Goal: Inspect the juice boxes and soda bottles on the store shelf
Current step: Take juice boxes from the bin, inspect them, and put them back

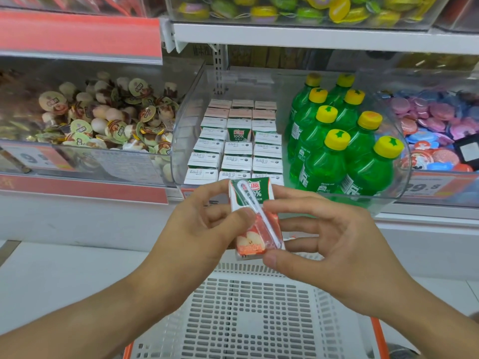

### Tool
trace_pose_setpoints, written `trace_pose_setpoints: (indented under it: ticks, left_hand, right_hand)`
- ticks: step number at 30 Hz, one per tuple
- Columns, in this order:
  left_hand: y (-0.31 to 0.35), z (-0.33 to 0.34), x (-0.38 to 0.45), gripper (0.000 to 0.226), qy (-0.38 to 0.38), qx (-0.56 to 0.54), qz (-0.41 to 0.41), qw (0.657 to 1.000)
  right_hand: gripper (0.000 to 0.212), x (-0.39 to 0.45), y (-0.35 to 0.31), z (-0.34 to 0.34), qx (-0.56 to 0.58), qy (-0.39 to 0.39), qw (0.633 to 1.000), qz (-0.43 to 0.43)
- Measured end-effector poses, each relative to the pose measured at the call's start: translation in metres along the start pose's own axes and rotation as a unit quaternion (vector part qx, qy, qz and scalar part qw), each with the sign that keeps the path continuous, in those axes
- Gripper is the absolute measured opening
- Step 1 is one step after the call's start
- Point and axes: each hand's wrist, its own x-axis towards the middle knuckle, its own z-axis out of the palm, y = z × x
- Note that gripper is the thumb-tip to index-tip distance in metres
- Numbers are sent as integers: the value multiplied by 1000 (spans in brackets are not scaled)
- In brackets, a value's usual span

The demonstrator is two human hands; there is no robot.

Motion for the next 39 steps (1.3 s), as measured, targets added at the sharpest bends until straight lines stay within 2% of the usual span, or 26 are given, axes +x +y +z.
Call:
trace_pose_setpoints:
  ticks: [4,7,10,13,15,17,21,26,30,39]
  left_hand:
    - [7,0,1,55,1,51,50,997]
    - [10,-5,-1,50,-15,100,69,992]
    - [8,-13,-6,65,-10,192,95,977]
    - [11,-14,-11,80,12,320,194,927]
    - [14,-11,-12,74,-9,369,269,890]
    - [15,-9,-10,61,-19,386,307,870]
    - [9,-9,-7,42,-29,366,310,877]
    - [1,-11,-5,43,-12,330,276,903]
    - [0,-11,-3,42,-13,310,266,913]
    - [1,-7,-7,39,2,322,274,906]
  right_hand:
    - [43,1,0,-2,51,14,999,-10]
    - [37,1,-5,-1,39,24,998,-46]
    - [34,2,-10,0,12,53,996,-70]
    - [29,3,-12,1,-21,69,994,-77]
    - [27,2,-12,2,-20,71,995,-69]
    - [28,1,-11,3,-15,68,996,-55]
    - [26,-1,-7,2,-10,71,997,-29]
    - [27,-3,-5,0,-27,59,998,-18]
    - [45,-1,-6,-3,-36,42,998,-21]
    - [51,0,-8,-4,-55,18,998,-19]
